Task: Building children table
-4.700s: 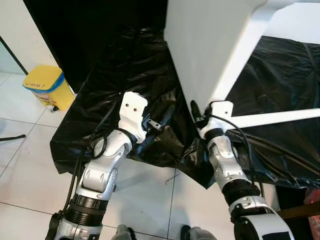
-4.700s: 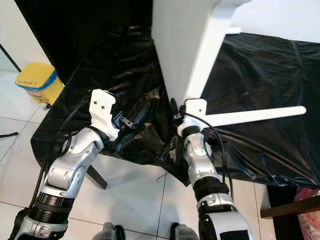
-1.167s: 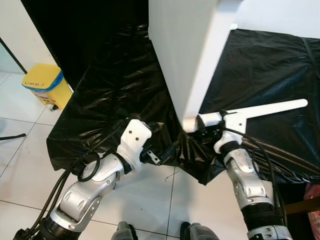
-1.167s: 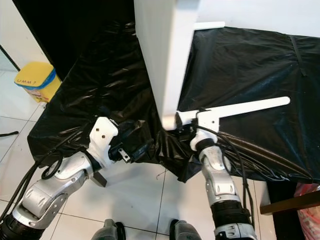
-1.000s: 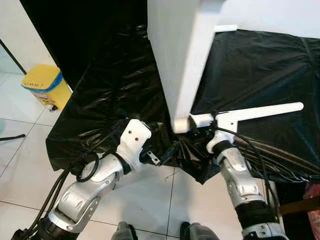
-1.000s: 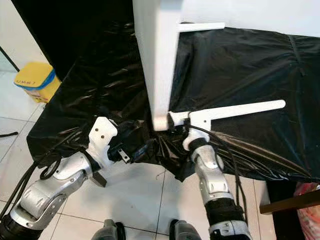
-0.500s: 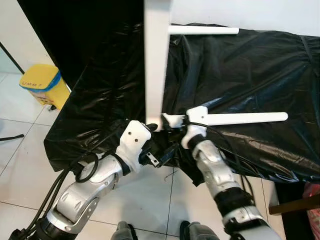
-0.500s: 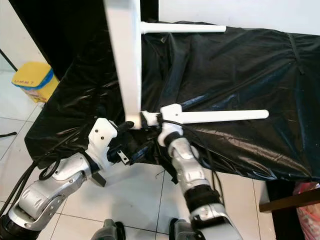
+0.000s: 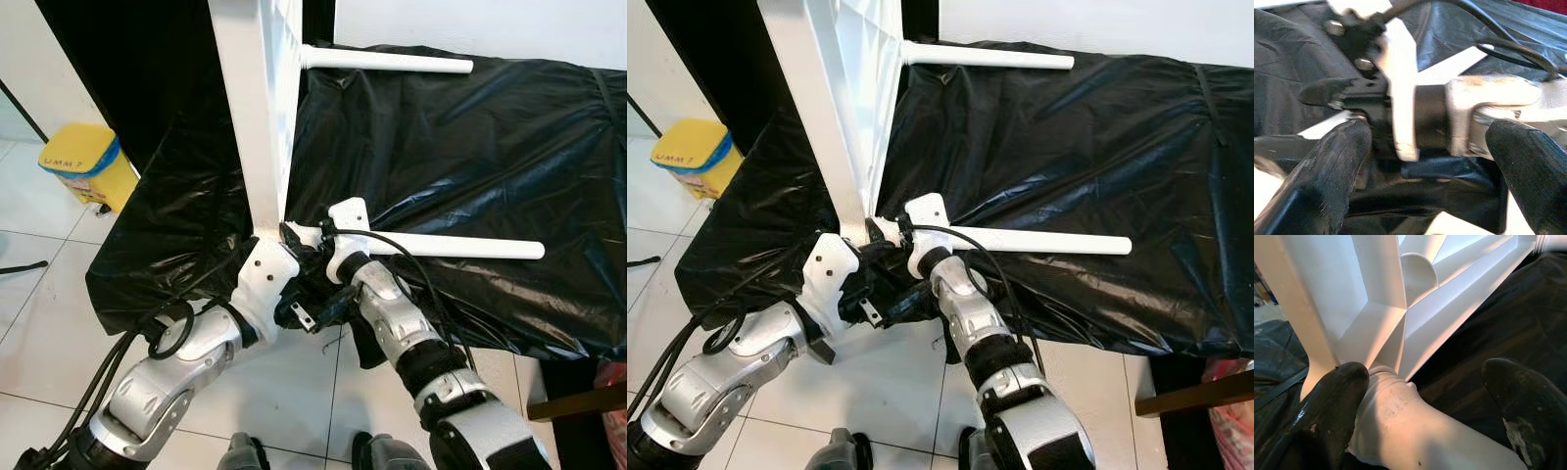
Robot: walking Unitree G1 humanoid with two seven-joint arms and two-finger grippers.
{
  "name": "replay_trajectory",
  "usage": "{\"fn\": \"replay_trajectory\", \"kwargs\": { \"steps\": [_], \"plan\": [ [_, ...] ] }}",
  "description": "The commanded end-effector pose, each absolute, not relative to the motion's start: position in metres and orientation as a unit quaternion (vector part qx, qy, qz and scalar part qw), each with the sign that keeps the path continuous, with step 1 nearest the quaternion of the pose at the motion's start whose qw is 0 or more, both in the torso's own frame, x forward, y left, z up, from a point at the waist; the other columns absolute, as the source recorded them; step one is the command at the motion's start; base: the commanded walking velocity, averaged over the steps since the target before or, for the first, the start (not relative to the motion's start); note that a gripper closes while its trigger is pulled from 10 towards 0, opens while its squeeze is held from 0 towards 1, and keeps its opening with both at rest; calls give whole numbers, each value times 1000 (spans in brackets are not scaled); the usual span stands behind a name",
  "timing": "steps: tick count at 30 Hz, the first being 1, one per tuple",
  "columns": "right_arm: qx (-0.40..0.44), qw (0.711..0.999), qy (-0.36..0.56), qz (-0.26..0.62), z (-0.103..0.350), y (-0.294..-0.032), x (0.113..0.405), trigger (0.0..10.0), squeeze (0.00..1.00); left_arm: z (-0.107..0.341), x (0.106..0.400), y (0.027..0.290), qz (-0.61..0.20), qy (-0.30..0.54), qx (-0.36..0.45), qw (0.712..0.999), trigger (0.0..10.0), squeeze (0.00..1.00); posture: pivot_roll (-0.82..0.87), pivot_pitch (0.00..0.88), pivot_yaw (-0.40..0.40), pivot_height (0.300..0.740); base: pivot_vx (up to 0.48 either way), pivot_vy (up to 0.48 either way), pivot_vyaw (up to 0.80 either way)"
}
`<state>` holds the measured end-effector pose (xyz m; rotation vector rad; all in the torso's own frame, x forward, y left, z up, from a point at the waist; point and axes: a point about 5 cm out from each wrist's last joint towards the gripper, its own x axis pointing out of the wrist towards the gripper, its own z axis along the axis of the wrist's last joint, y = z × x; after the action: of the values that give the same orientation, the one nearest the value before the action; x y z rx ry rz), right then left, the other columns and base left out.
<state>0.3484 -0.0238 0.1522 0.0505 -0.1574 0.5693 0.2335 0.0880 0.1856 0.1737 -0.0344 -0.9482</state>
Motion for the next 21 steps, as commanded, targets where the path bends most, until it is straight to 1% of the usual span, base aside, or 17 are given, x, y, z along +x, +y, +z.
{"fn": "replay_trajectory", "kwargs": {
  "steps": [1,2,4,5,6,7,8,10,11,13,14,16,18,21],
  "plan": [
    [43,956,-67,282,149,-8,344,10000,0,182,219,81,-542,2,82,836,10000,0,106,199,-20,740,0,0,0],
    [43,956,-67,282,149,-8,344,10000,0,182,219,81,-542,2,82,836,10000,0,106,199,-20,740,0,0,0],
    [39,962,-86,255,151,-26,347,10000,0,180,217,82,-541,8,80,837,10000,0,104,200,-27,740,0,0,0],
    [39,962,-86,255,151,-26,347,10000,0,180,217,82,-541,8,80,837,10000,0,104,200,-27,740,0,0,0],
    [32,966,-101,234,154,-39,348,10000,0,179,219,81,-535,10,79,841,10000,0,102,200,-28,740,0,0,0],
    [32,966,-101,234,154,-39,348,10000,0,179,219,81,-535,10,79,841,10000,0,102,200,-28,740,0,0,0],
    [26,970,-114,212,155,-52,347,10000,0,177,220,80,-530,11,82,844,10000,0,96,200,-32,740,0,0,0],
    [26,970,-114,212,155,-52,347,10000,0,177,220,80,-530,11,82,844,10000,0,96,200,-32,740,0,0,0],
    [19,974,-128,185,157,-69,345,10000,0,174,223,79,-523,11,89,848,10000,0,89,203,-38,740,0,0,0],
    [19,974,-128,185,157,-69,345,10000,0,174,223,79,-523,11,89,848,10000,0,89,203,-38,740,0,0,0],
    [15,977,-141,158,159,-85,342,10000,0,173,227,77,-517,12,92,851,10000,0,81,206,-42,740,0,0,0],
    [15,977,-141,158,159,-85,342,10000,0,173,227,77,-517,12,92,851,10000,0,81,206,-42,740,0,0,0],
    [9,981,-159,109,160,-115,329,10000,0,174,235,70,-507,9,89,857,10000,0,65,212,-45,740,0,0,0],
    [9,981,-159,109,160,-115,329,10000,0,174,235,70,-507,9,89,857,10000,0,65,212,-45,740,0,0,0]
  ]
}}
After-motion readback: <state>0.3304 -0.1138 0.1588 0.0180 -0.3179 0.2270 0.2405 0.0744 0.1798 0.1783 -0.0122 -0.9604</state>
